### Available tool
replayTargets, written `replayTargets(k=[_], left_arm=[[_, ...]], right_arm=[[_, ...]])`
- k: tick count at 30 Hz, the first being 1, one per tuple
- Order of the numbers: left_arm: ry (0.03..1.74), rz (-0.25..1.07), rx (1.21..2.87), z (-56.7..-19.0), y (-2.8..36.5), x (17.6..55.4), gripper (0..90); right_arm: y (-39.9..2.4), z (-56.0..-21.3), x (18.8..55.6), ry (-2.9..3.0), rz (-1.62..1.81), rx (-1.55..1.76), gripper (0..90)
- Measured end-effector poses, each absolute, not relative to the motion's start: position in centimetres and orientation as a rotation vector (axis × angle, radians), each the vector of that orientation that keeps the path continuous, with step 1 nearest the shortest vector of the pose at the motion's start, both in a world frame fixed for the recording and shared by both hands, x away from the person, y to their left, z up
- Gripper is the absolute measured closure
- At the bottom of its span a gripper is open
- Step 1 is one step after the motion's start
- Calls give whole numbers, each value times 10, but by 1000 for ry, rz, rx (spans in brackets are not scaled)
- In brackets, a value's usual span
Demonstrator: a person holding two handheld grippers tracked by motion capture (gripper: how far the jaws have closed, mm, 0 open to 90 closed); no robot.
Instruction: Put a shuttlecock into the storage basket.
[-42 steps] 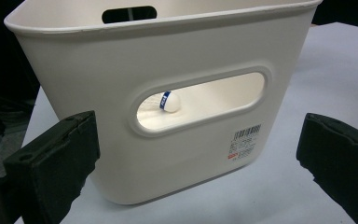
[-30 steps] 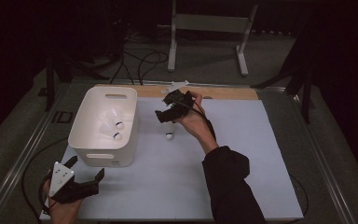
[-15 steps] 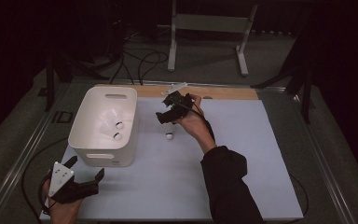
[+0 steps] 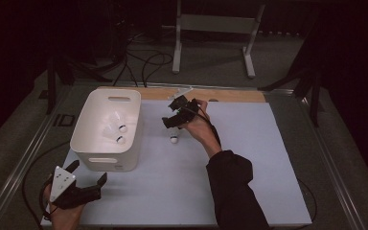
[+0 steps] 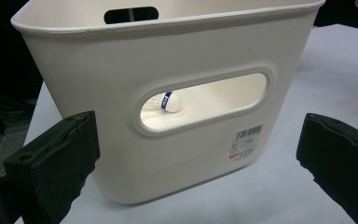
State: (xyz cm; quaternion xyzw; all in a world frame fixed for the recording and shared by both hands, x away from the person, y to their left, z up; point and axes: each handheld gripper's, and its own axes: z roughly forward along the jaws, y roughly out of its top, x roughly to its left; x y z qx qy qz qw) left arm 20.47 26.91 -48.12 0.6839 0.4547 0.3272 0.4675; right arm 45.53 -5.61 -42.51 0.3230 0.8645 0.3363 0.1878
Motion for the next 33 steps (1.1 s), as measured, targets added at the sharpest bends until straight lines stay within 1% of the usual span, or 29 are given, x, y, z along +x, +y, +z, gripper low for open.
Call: replayTargets(k=[33], left_arm=[[1113, 803, 1678, -481, 269, 204, 2]], right_arm=[[-57, -459, 465, 2482, 909, 987, 88]])
